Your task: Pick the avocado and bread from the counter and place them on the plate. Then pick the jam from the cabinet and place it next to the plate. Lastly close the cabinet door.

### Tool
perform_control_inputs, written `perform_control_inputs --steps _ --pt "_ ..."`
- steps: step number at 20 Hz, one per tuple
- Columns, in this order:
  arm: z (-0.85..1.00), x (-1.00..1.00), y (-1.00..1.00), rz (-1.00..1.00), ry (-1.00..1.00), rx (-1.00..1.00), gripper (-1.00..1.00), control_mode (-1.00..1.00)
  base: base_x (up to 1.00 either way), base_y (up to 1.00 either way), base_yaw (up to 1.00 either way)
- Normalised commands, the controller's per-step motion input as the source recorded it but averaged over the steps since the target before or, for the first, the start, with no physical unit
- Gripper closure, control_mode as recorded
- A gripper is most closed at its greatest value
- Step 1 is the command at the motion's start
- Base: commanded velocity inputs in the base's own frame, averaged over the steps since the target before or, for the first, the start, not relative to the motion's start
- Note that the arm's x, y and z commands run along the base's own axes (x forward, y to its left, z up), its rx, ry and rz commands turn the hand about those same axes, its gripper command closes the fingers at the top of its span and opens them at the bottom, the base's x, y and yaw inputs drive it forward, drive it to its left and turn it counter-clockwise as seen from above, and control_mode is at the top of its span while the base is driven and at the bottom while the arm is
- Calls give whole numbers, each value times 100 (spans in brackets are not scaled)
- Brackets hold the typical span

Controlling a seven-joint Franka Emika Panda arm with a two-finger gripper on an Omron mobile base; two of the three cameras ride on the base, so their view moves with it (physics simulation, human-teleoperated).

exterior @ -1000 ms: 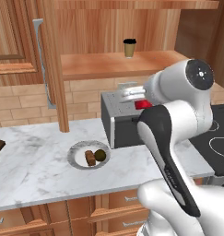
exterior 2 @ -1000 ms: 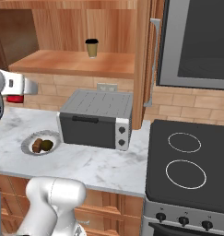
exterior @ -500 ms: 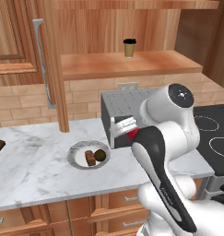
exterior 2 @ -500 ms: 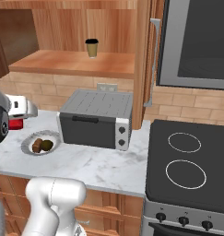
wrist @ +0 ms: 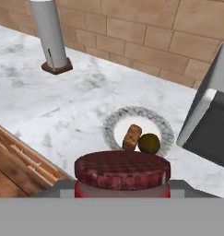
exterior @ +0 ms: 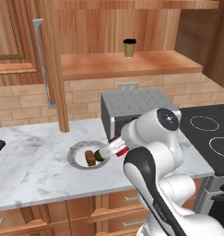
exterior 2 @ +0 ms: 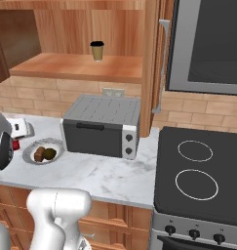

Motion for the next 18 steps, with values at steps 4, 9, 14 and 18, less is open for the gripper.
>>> perform_control_inputs --steps 4,9,14,18 --pt "-36 1 58 13 -6 5 100 -100 0 0 0" --pt "-25 6 57 11 -8 7 100 -100 0 0 0" --pt "-29 19 46 9 -13 7 100 -100 0 0 0" --pt "-21 44 34 3 -12 8 100 -100 0 0 0"
